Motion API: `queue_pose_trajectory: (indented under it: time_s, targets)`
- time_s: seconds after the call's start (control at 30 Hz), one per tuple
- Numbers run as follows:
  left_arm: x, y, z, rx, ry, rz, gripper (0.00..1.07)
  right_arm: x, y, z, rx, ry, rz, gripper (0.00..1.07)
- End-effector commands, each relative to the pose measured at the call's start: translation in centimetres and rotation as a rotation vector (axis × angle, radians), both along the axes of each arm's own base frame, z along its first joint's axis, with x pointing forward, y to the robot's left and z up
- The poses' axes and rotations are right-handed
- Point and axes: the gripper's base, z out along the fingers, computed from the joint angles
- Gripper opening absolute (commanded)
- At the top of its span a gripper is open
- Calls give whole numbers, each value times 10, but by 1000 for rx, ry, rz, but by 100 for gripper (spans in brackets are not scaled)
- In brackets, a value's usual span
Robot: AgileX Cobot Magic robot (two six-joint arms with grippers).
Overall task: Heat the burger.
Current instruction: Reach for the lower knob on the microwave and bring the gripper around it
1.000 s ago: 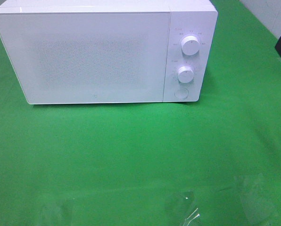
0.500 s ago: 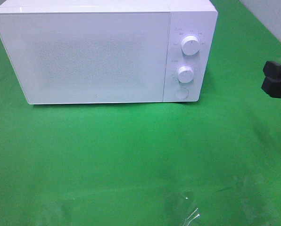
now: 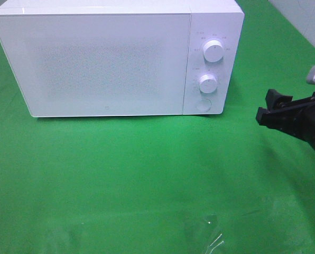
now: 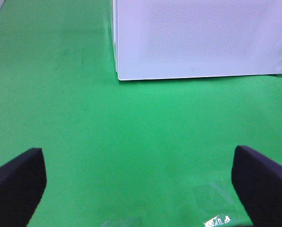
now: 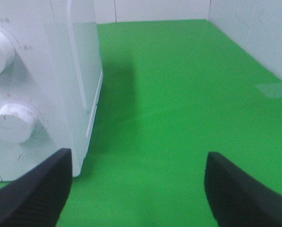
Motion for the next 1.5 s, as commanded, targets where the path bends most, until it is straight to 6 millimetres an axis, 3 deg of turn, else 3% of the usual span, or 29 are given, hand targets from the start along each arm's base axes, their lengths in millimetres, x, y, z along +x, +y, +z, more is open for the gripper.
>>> queue_pose_trajectory:
  time_s: [0.03, 0.37, 0.67, 1.0, 1.13, 1.5]
  targets:
    - [-3, 0, -1, -10, -27, 1, 100, -3, 3, 2, -16, -55, -44, 73]
    - [-3, 0, -1, -10, -27, 1, 100, 2, 46, -8, -15, -41, 14, 73]
    - [-3, 0, -1, -10, -27, 1, 100, 32, 79, -5, -54, -57, 28, 73]
    - [-3, 0, -1, -10, -27, 1, 100, 48, 91, -1, -63, -95, 25, 73]
    - [-3, 0, -1, -10, -27, 1, 100, 61, 101, -8, -65, -96, 25, 73]
    - [-3, 0, -1, -10, -27, 1, 100, 89, 105, -20, -82, -93, 51, 73]
